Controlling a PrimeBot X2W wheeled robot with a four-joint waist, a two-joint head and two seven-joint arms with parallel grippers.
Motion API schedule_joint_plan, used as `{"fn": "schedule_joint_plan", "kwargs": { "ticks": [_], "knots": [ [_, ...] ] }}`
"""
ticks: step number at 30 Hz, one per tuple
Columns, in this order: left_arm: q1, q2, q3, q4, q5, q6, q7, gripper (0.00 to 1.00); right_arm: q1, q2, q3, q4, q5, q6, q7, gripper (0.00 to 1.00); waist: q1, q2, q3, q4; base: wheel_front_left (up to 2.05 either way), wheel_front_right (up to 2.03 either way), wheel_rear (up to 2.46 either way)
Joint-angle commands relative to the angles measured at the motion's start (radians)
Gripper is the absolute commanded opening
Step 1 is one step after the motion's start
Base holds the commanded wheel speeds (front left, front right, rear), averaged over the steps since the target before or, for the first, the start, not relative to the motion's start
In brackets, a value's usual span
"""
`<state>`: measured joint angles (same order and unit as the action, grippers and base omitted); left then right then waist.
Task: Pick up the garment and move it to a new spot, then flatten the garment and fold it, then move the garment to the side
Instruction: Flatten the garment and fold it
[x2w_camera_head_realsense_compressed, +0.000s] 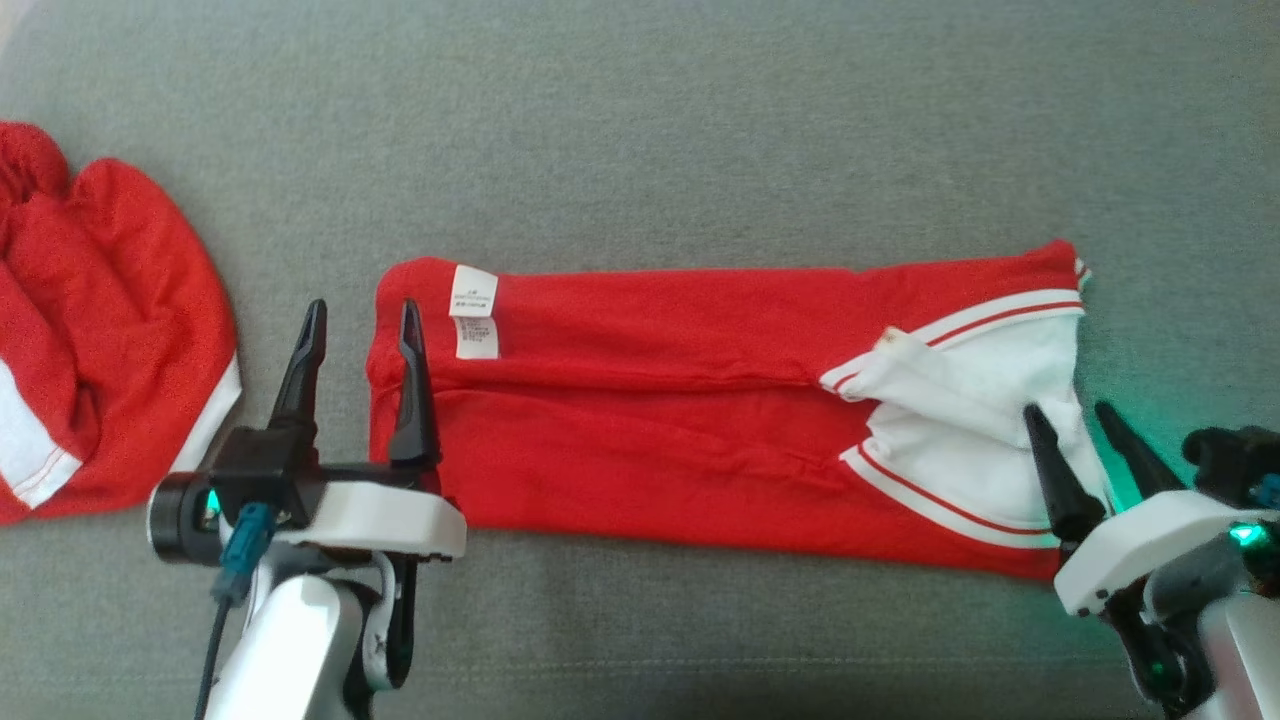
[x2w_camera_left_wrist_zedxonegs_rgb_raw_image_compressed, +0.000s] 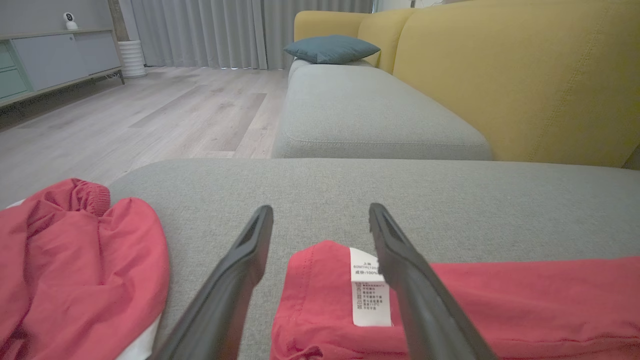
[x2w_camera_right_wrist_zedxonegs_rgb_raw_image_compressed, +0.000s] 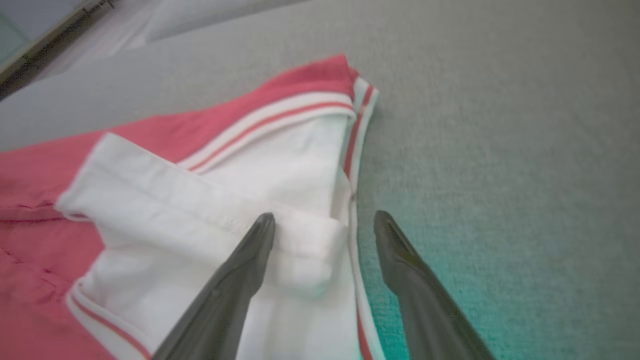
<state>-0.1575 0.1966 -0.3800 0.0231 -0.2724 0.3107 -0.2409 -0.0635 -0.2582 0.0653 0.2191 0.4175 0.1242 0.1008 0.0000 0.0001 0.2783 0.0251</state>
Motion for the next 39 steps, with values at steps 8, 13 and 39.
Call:
{"fn": "schedule_joint_plan", "kwargs": {
  "ticks": [8, 13, 39],
  "knots": [
    [-0.062, 0.0, 0.04, -0.013, 0.015, -0.007, -0.019, 1.0, -0.03, -0.038, 0.088, 0.093, 0.071, 0.007, 0.142, 0.95, 0.0, -0.0001, 0.022, 0.024, 0.0, 0.0, 0.0],
    [-0.054, -0.003, 0.049, -0.012, 0.017, -0.007, -0.02, 1.0, -0.025, -0.052, 0.109, 0.078, 0.128, 0.007, 0.204, 0.0, 0.0, -0.0001, 0.011, 0.017, 0.0, 0.0, 0.0],
    [0.003, -0.009, 0.052, -0.001, 0.017, -0.026, -0.021, 1.0, -0.049, -0.235, -0.028, -0.234, 0.07, 0.007, 0.286, 0.0, 0.0, -0.0001, -0.111, -0.057, 0.0, 0.0, 0.0]
  ]
}}
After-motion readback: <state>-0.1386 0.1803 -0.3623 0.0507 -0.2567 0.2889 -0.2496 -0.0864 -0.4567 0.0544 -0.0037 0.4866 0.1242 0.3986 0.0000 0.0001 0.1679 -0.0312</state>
